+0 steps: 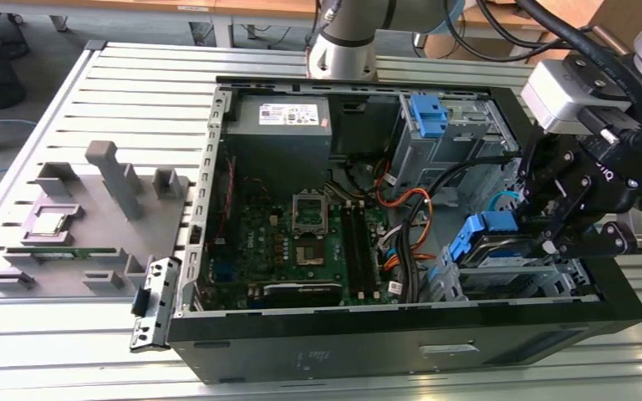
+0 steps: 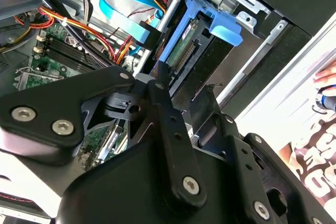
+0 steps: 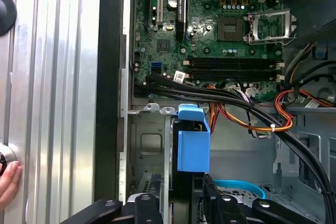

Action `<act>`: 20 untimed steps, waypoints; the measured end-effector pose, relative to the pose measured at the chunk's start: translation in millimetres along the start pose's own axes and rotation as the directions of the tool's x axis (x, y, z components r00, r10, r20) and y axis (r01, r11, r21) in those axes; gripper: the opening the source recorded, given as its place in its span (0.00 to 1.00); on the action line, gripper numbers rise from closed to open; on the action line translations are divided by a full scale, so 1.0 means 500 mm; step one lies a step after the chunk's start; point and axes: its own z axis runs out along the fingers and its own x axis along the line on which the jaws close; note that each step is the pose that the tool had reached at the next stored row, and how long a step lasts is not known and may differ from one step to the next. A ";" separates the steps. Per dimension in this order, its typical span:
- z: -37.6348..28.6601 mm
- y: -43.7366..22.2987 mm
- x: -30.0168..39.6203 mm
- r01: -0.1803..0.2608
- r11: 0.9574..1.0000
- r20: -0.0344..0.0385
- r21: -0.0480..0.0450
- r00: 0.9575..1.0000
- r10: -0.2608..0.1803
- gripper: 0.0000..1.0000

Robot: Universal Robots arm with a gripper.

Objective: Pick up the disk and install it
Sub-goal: 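Pick up the disk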

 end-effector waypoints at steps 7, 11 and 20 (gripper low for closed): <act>0.000 0.000 0.000 0.000 1.000 0.000 0.000 1.000 0.000 0.42; 0.000 0.000 0.000 0.000 1.000 0.000 0.000 1.000 0.000 0.41; 0.000 0.000 0.000 0.000 1.000 -0.001 0.000 1.000 0.000 0.35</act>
